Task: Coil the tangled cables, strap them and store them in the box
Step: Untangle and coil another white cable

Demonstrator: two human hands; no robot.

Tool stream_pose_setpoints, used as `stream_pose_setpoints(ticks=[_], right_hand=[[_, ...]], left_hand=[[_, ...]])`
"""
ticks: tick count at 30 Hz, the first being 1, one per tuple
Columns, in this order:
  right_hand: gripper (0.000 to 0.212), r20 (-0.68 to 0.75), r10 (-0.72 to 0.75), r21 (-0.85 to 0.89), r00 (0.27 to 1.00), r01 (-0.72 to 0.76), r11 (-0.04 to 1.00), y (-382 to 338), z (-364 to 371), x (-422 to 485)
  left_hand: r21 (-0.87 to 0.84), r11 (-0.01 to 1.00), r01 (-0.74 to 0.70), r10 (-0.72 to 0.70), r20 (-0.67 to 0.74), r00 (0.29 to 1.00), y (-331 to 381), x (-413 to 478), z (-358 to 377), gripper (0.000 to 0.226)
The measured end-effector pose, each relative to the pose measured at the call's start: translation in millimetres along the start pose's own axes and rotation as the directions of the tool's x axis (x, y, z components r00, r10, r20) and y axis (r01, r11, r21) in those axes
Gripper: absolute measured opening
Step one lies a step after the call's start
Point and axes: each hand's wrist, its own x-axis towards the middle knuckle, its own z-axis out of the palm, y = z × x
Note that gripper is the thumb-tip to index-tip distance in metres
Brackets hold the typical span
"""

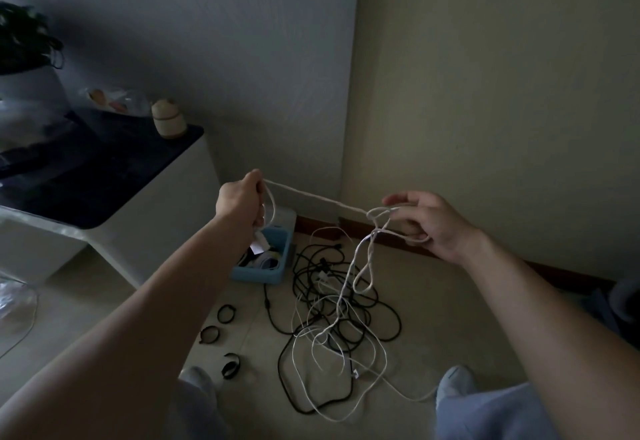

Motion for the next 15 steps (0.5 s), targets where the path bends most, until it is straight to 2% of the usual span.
stream_pose_setpoints(ticks=[2,4,6,9,15], right_hand=[[0.01,-0.08,0.007,-0.185,0.997,-0.022,0.983,2.7,-0.8,-0.5],[0.026,-0.182,0.054,-0.239,0.982,-0.097,0.966,5.8,-2.4,1.8],[0.038,-0.22,0.141,-0.187,0.965,-0.183,0.965,8.4,-3.6,4.6],[0.03,-0.313,0.236,-0.122,0.92,-0.285,0.951,13.2,-6.5,9.4],[0.031,-0.483,0.244,-0.063,0.841,-0.312,0.948,18.6,-3.8,16.3]], left_hand=[[0.023,0.999,-0.041,0.041,-0.014,0.999,-0.3,0.4,-0.2,0.044],[0.051,0.996,-0.077,0.079,-0.029,0.996,-1.3,-0.1,2.5,0.043],[0.075,0.992,-0.097,0.101,-0.049,0.994,-2.3,-1.3,6.2,0.039],[0.083,0.991,-0.101,0.11,-0.113,0.988,-3.2,-3.5,9.7,0.035],[0.054,0.994,-0.091,0.1,-0.212,0.972,-2.5,-8.3,17.3,0.031]])
